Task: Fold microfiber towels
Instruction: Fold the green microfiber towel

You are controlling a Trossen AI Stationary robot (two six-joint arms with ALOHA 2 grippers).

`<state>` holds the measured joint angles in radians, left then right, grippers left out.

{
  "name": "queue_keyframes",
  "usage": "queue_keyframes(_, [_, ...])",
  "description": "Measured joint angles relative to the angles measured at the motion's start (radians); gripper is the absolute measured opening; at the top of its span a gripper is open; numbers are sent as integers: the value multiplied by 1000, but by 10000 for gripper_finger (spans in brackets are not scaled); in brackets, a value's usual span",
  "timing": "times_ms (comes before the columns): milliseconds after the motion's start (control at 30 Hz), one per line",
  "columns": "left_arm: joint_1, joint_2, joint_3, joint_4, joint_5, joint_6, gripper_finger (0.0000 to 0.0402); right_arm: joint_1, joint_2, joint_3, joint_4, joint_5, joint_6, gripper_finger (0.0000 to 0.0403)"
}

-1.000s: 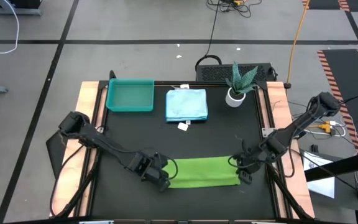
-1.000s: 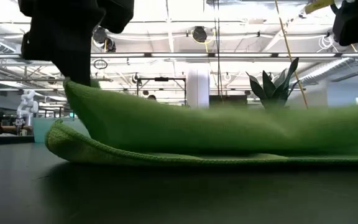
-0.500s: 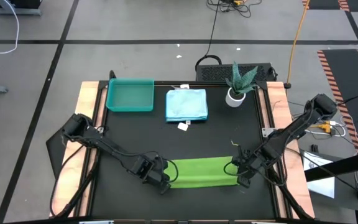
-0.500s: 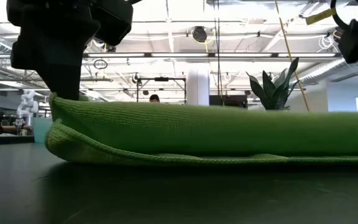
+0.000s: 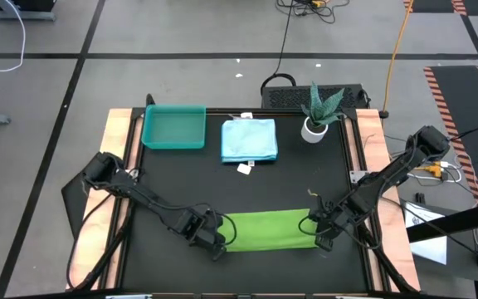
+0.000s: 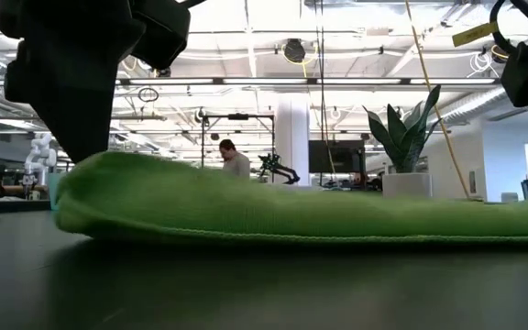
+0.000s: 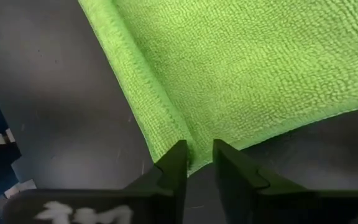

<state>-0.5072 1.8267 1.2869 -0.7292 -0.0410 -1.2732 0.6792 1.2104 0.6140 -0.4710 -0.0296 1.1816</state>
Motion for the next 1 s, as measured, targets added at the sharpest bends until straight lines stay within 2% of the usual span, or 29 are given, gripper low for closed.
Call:
queue_keyframes(233, [4,-1,0,-9,2,18,152,-12,-36,0,50,-1,11,107])
queue_keyframes(400, [22,-10,0,-29,-131,25,152,-41,-81,0,61,11,10,110])
queue_keyframes(567, [71,-13,0,-27,-215,74,152,-93,-96,0,58,116,-41,104])
queue_keyframes(733, [126,-13,0,-26,-202,145,152,-140,-96,-51,92,126,-34,103])
queue_keyframes(833, [134,-13,0,-26,-174,184,152,-149,-96,-101,152,84,11,102])
queue_keyframes(1000, [130,-13,0,-27,-192,218,152,-149,-96,-163,221,54,62,102])
